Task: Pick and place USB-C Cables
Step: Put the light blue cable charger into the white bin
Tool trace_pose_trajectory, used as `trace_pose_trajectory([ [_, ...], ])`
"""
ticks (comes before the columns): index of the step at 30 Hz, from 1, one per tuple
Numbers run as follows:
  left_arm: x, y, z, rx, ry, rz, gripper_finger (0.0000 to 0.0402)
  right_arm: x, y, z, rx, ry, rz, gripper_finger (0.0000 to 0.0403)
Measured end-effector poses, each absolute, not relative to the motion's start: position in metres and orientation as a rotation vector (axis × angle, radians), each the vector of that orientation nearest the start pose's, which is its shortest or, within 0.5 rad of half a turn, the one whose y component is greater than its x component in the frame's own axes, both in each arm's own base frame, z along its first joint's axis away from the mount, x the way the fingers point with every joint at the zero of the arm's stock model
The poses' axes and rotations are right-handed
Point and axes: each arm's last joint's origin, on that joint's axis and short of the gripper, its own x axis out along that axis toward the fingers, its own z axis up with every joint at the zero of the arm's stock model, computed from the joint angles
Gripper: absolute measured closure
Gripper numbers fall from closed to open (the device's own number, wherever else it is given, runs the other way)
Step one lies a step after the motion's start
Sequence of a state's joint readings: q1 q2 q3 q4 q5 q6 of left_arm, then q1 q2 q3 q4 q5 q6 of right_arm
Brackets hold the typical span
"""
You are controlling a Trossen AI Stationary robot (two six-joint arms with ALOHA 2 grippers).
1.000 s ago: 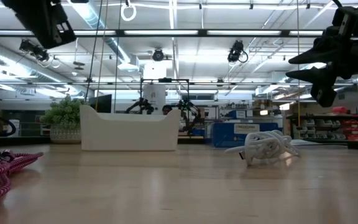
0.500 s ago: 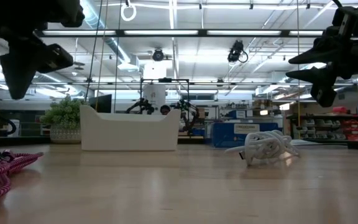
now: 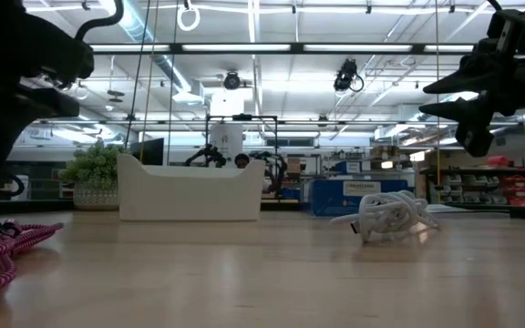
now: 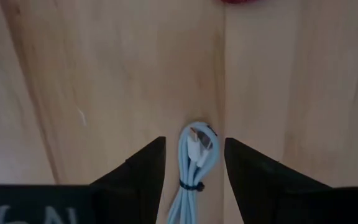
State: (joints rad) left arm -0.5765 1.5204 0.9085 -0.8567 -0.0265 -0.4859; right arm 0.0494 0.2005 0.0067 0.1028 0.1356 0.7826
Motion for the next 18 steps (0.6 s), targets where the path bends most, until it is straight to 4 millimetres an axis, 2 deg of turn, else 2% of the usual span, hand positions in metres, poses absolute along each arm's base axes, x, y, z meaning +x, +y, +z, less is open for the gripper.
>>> trace_pose_trajectory([
  [8,0.205,-0.143,0.178,0.086,1.484,-0.108,0.0228,0.109,0.001,0.159,0.773,0.053,-0.117,0.0275],
  [18,0.207,-0.151,0.148,0.175,1.612,-0.090,0.0228,0.109,0.001,0.159,0.773,0.052,-0.117,0.0275],
])
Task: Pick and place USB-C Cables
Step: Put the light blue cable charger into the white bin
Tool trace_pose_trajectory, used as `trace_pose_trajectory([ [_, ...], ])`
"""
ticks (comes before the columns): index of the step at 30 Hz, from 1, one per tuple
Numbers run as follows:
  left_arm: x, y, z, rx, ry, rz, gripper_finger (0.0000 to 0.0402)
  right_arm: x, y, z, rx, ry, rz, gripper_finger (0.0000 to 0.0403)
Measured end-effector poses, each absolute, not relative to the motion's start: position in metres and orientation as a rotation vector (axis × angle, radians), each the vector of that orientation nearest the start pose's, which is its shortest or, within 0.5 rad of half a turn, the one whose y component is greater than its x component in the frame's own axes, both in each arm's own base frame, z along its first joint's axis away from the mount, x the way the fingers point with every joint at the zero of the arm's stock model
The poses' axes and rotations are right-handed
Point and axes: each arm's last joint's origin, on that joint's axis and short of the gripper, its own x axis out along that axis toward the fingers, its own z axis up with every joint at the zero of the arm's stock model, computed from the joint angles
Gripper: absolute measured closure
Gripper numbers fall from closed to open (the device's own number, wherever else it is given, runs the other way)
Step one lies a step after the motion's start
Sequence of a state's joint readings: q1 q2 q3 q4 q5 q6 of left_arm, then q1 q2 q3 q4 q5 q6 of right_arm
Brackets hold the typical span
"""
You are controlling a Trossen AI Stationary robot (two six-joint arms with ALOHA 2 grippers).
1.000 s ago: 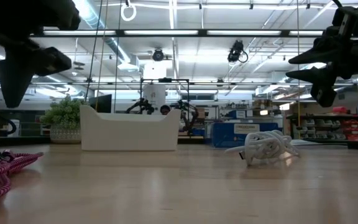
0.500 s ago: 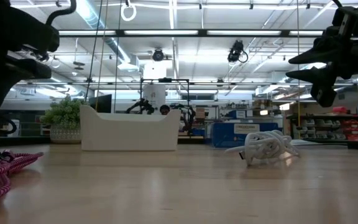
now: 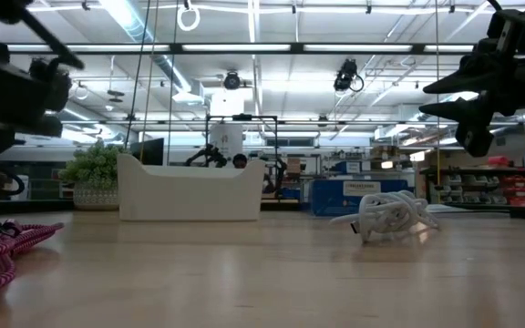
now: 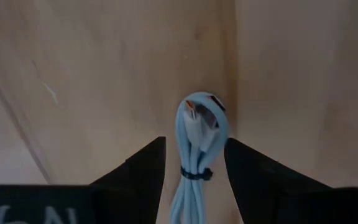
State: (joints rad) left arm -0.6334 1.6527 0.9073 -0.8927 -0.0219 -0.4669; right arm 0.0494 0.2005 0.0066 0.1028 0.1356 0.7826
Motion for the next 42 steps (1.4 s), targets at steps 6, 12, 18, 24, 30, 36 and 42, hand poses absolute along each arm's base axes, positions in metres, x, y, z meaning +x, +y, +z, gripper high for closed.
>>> trace_pose_trajectory([
  [6,0.210,-0.152,0.138,0.154,1.650,-0.107,0.0253,0.109,0.001,0.159,0.773,0.053,-0.117,0.0275],
  [12,0.211,-0.153,0.138,0.109,1.648,-0.086,0.0318,0.109,0.001,0.159,0.773,0.052,-0.117,0.0275],
  [18,0.211,-0.154,0.139,0.050,1.670,-0.080,0.0355,0.109,0.001,0.159,0.773,0.052,-0.117,0.0275],
  [24,0.213,-0.157,0.143,-0.001,1.684,-0.079,0.0355,0.109,0.001,0.159,0.773,0.052,-0.117,0.0275],
  [30,0.220,-0.159,0.160,-0.001,1.700,-0.063,0.0355,0.109,0.001,0.159,0.773,0.053,-0.117,0.0275],
  [36,0.242,-0.150,0.192,-0.048,1.693,-0.026,0.0355,0.109,0.001,0.159,0.773,0.052,-0.117,0.0275],
  [42,0.268,-0.121,0.223,-0.099,1.667,0.001,0.0354,0.109,0.001,0.159,0.773,0.053,-0.117,0.0275],
])
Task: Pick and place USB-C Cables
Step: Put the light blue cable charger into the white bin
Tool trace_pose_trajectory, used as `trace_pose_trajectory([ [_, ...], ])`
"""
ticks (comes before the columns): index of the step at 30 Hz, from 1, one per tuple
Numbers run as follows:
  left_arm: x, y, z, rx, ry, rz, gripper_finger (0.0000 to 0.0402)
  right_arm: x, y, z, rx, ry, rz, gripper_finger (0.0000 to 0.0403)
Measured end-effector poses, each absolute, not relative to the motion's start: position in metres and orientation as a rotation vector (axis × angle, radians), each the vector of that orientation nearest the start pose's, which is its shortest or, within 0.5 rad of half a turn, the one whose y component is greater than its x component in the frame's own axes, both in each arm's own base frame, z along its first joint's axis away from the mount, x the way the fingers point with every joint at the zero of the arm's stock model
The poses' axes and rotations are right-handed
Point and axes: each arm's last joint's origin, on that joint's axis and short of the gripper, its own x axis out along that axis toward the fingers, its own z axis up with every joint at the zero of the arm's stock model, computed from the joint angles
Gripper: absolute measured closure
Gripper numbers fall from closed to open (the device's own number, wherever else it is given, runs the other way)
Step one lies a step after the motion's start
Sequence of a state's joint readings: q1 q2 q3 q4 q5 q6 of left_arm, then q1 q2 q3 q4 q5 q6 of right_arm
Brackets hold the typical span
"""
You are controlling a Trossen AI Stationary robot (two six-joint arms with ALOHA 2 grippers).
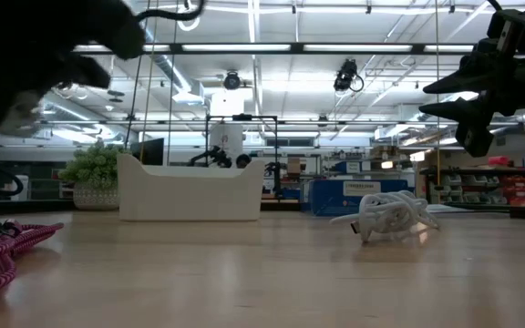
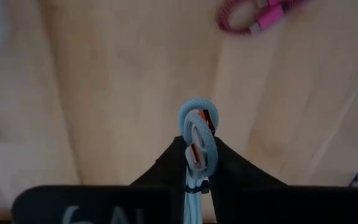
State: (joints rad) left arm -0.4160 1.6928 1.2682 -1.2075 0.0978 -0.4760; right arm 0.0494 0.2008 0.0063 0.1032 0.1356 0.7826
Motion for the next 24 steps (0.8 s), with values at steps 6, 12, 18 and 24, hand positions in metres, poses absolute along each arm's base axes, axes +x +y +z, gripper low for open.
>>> trace_pose_trajectory([
  [6,0.292,-0.074,0.249,-0.283,1.638,0.071,0.0353,0.109,0.001,0.159,0.773,0.052,-0.117,0.0275],
  [12,0.309,-0.020,0.271,-0.495,1.540,0.141,0.0351,0.109,0.001,0.159,0.773,0.052,-0.117,0.0275],
  [18,0.317,0.032,0.291,-0.525,1.396,0.253,0.0350,0.109,0.001,0.159,0.773,0.052,-0.117,0.0275],
  [24,0.327,0.075,0.300,-0.525,1.184,0.301,0.0350,0.109,0.001,0.159,0.773,0.052,-0.117,0.0275],
])
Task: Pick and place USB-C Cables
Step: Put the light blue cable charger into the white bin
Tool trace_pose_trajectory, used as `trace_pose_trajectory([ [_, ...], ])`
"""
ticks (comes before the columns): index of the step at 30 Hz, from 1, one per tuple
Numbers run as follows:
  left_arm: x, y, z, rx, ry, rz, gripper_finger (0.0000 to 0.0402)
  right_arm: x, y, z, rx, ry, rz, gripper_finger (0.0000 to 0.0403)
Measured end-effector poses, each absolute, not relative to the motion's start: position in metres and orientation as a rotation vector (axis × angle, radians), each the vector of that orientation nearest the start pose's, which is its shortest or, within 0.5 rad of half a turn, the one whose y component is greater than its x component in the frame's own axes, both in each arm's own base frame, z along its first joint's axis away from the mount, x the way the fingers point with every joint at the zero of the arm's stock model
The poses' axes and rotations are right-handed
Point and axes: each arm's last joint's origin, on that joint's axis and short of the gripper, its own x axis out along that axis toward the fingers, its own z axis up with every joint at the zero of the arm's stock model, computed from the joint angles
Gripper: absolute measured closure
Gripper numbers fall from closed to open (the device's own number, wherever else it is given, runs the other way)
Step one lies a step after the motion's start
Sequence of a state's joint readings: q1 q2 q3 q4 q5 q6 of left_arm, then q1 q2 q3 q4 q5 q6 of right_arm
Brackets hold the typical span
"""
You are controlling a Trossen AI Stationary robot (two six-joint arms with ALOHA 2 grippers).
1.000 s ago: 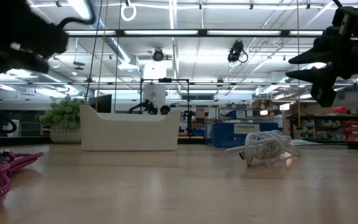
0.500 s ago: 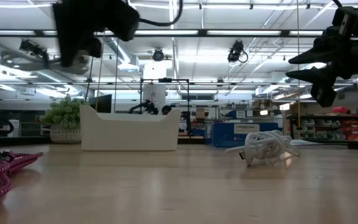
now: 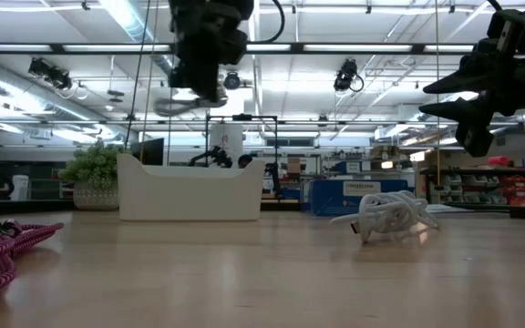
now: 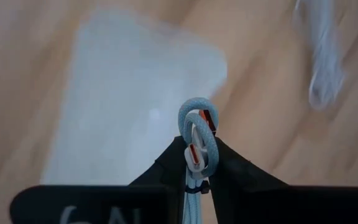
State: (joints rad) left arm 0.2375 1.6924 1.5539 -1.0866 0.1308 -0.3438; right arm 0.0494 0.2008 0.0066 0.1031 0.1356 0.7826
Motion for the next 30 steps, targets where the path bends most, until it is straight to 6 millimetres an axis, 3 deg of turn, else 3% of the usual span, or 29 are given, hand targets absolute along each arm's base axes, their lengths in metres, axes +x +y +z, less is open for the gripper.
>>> trace_pose_trajectory([
  [5,0.342,0.098,0.306,-0.417,0.991,0.298,0.0349,0.109,0.001,0.159,0.773,0.052,-0.117,0.0275],
  [9,0.351,0.105,0.306,-0.311,0.921,0.277,0.0349,0.109,0.001,0.159,0.773,0.052,-0.117,0.0275],
  [24,0.366,0.109,0.241,-0.304,1.229,0.282,0.0349,0.110,0.002,0.159,0.774,0.050,-0.110,0.0275],
  [30,0.363,0.109,0.216,-0.313,1.411,0.300,0.0349,0.110,0.002,0.160,0.775,0.043,-0.107,0.0275],
])
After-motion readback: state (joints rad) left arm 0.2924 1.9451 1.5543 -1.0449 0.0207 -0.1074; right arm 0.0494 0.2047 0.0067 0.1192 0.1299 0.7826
